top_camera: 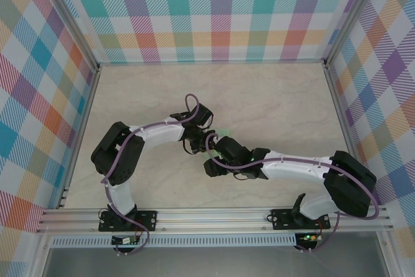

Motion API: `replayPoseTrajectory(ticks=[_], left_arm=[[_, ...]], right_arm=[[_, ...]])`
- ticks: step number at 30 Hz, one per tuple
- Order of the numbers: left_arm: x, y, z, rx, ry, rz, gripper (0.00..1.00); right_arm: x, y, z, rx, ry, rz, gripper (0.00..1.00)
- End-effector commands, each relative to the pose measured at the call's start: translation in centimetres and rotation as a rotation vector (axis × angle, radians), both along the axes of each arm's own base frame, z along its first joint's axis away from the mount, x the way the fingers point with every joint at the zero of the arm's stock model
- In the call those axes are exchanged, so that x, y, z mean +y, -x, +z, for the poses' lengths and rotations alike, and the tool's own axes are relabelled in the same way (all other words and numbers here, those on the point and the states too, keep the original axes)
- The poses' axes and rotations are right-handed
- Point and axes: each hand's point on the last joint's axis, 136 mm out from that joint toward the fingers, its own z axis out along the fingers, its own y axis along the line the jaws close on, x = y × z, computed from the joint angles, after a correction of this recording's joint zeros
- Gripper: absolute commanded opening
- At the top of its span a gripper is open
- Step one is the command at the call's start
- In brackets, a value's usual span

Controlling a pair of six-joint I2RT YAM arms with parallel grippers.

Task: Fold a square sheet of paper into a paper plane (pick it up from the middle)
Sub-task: Fold the triangle a second time at the center of the table.

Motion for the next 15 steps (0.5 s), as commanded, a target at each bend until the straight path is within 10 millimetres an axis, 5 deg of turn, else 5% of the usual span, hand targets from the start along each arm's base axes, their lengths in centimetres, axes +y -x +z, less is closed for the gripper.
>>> replayPoseTrajectory(ticks=[1,15], left_arm=[[-0.52,-0.49,0.93,-0.006,0.034,0.005,0.05],[-0.47,-0.43,0.89,-0.005,0.033,0.006,0.05]], right_arm=[[0.13,-0.65,0.02,-0.042,0.031,-0.012,0.62],[-0.73,-1.27,0.1,-0.074,0.063,-0.052,0.39]])
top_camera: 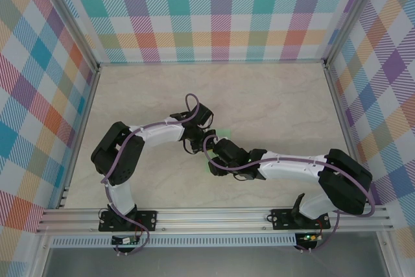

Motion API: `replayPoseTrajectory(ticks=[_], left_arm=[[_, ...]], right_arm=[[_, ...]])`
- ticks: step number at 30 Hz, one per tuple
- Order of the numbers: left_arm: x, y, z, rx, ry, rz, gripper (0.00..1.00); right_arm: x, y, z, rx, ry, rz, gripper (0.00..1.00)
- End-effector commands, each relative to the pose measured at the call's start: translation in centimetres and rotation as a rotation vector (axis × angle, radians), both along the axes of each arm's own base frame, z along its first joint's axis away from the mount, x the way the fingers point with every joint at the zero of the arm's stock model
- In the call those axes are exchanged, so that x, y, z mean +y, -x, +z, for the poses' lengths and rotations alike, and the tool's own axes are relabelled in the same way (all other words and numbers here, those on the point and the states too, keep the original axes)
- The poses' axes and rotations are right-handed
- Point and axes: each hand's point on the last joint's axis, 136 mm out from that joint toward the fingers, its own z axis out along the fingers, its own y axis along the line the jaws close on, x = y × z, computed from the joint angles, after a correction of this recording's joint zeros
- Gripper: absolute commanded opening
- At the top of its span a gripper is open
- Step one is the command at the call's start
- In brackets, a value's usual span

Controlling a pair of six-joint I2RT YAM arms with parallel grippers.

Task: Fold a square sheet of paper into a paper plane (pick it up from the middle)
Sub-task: Fold the triangle a second time at the center of the table.

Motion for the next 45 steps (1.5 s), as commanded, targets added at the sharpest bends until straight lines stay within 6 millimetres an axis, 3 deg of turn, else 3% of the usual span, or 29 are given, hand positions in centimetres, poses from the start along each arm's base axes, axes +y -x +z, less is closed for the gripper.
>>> replayPoseTrajectory(ticks=[1,4,8,15,19,25,29,31,36,45], left_arm=[[-0.2,-0.2,0.7,0.003,0.022,0.006,0.05],[-0.2,-0.2,0.6,0.007,0.017,0.009,0.05],[-0.1,-0.2,0.7,0.005,0.017,0.01,0.05],[0.2,-0.4,1.2,-0.014,0.01,0.029,0.08],[0.6,-0.8,1.9,-0.035,0.0,0.059,0.21],[3.5,-1.3,3.7,-0.121,-0.084,0.172,0.57],[5.1,-0.8,4.5,-0.153,-0.094,0.237,0.6],[5.5,-0.4,4.5,-0.155,-0.081,0.253,0.6],[4.8,1.5,4.2,-0.143,-0.014,0.219,0.47],[1.9,3.4,2.1,-0.108,0.032,0.166,0.22]], right_arm=[[0.1,-0.4,1.1,-0.031,-0.002,-0.01,0.38],[-0.1,-0.5,1.5,-0.038,-0.004,-0.013,0.35],[-0.1,-0.4,1.7,-0.037,-0.004,-0.009,0.17],[-0.5,-0.6,1.7,-0.007,-0.018,-0.007,0.04],[-0.6,-0.5,2.0,0.038,-0.063,0.017,0.03],[-1.0,-0.6,2.5,0.137,-0.183,0.064,0.04],[-1.3,-0.7,2.6,0.224,-0.254,0.116,0.05],[-1.6,-0.8,2.6,0.262,-0.282,0.131,0.05],[-2.5,-1.2,2.1,0.324,-0.275,0.152,0.06],[-3.3,-1.7,0.1,0.386,-0.144,0.157,0.08]])
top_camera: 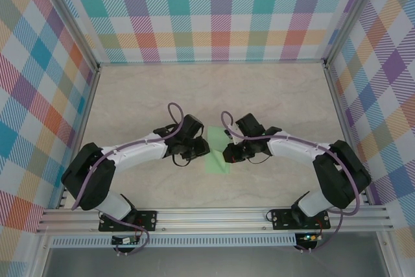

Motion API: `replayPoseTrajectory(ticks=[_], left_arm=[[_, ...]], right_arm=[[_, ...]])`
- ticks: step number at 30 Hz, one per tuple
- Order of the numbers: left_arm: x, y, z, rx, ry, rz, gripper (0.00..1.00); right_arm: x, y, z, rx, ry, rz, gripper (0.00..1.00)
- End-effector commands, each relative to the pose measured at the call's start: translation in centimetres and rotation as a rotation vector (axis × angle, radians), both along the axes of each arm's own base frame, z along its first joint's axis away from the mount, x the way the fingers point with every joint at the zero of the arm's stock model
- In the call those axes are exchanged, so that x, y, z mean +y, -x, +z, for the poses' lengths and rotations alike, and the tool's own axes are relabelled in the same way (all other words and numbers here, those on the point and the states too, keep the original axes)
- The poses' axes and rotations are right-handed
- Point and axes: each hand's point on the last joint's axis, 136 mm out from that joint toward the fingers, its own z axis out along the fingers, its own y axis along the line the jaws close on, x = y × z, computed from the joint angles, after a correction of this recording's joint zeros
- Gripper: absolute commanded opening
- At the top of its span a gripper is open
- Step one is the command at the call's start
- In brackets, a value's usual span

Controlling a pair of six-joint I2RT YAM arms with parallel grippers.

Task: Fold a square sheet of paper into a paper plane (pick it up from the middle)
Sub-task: Fold the triangle a second time at the center of the table.

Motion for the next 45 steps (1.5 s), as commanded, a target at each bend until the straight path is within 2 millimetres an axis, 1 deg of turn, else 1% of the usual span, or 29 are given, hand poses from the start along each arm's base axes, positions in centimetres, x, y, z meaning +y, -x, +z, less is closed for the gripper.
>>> replayPoseTrajectory(ticks=[1,7,11,13,16,19,24,25,31,35,39,42,45], left_arm=[[-1.5,0.4,-0.9,0.011,0.03,-0.008,0.2],[-2.8,1.1,-2.5,0.04,0.024,-0.02,0.12],[-3.3,1.8,-3.6,0.06,0.012,-0.02,0.11],[-3.2,2.3,-4.4,0.078,-0.019,-0.019,0.09],[-3.0,3.1,-5.1,0.083,-0.035,-0.017,0.09],[-1.9,3.6,-6.0,0.096,-0.086,0.002,0.07],[0.2,3.8,-6.7,0.088,-0.169,0.034,0.06],[1.1,4.2,-7.1,0.099,-0.205,0.038,0.06],[2.8,4.3,-7.3,0.091,-0.284,0.045,0.06],[3.5,4.1,-6.9,0.071,-0.32,0.052,0.06],[3.1,3.8,-6.4,0.05,-0.303,0.035,0.07],[2.6,3.6,-6.2,0.045,-0.299,0.009,0.07],[2.5,3.5,-6.1,0.042,-0.302,0.009,0.07]], right_arm=[[0.0,0.3,-0.1,0.024,0.024,0.047,0.08],[-0.3,0.0,-0.7,0.025,0.06,0.039,0.08],[-0.4,-0.3,-0.7,0.015,0.071,0.029,0.08],[-0.5,-0.5,-0.7,0.01,0.073,0.021,0.08],[-0.4,-0.7,-0.6,0.006,0.072,0.016,0.08],[-0.4,-0.9,-0.6,-0.002,0.073,0.008,0.08],[-0.4,-1.4,-0.6,-0.006,0.095,0.004,0.08],[-0.4,-1.5,-0.7,-0.006,0.098,0.004,0.08],[0.0,-1.5,-0.6,0.011,0.096,0.027,0.09],[0.4,-1.5,-0.4,0.018,0.082,0.041,0.09],[0.9,-1.6,-0.4,0.033,0.067,0.054,0.1],[0.9,-1.8,-0.9,0.035,0.081,0.055,0.11],[1.1,-2.0,-1.3,0.041,0.088,0.065,0.11]])
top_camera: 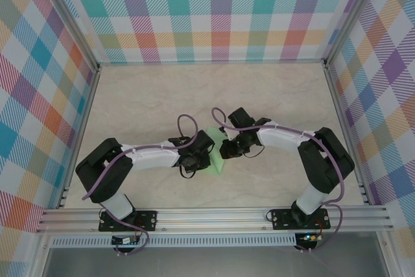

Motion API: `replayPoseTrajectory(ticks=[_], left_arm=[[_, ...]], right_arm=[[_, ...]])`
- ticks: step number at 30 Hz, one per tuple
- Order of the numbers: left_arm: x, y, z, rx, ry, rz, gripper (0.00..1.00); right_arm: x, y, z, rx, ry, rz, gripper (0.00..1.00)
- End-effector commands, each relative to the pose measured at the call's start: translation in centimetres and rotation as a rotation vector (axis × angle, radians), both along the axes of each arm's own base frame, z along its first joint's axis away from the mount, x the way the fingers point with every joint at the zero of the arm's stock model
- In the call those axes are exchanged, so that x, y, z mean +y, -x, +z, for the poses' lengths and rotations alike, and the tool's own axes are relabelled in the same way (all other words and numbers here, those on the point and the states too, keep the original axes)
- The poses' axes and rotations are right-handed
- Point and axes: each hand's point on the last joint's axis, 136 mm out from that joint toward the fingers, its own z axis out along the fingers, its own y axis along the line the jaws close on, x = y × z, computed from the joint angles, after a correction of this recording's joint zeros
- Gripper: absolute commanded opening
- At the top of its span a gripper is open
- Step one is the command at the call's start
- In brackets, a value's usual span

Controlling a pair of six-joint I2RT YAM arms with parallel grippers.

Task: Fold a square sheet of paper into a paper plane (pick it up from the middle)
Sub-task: Fold the triangle a second time at the center of the table.

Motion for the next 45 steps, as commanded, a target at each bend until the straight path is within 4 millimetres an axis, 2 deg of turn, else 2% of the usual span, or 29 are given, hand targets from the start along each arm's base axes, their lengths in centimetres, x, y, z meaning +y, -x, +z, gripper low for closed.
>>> replayPoseTrajectory(ticks=[1,27,45], left_arm=[[1.6,0.7,-0.6,0.021,-0.088,-0.015,0.07],[1.2,0.8,-0.8,0.032,-0.077,-0.026,0.08],[1.0,0.8,-0.8,0.038,-0.077,-0.03,0.08]], right_arm=[[0.4,-0.3,0.2,0.003,-0.009,0.032,0.11],[0.8,-0.9,-1.6,0.024,0.025,0.057,0.14],[1.1,-1.3,-1.8,0.026,0.03,0.075,0.15]])
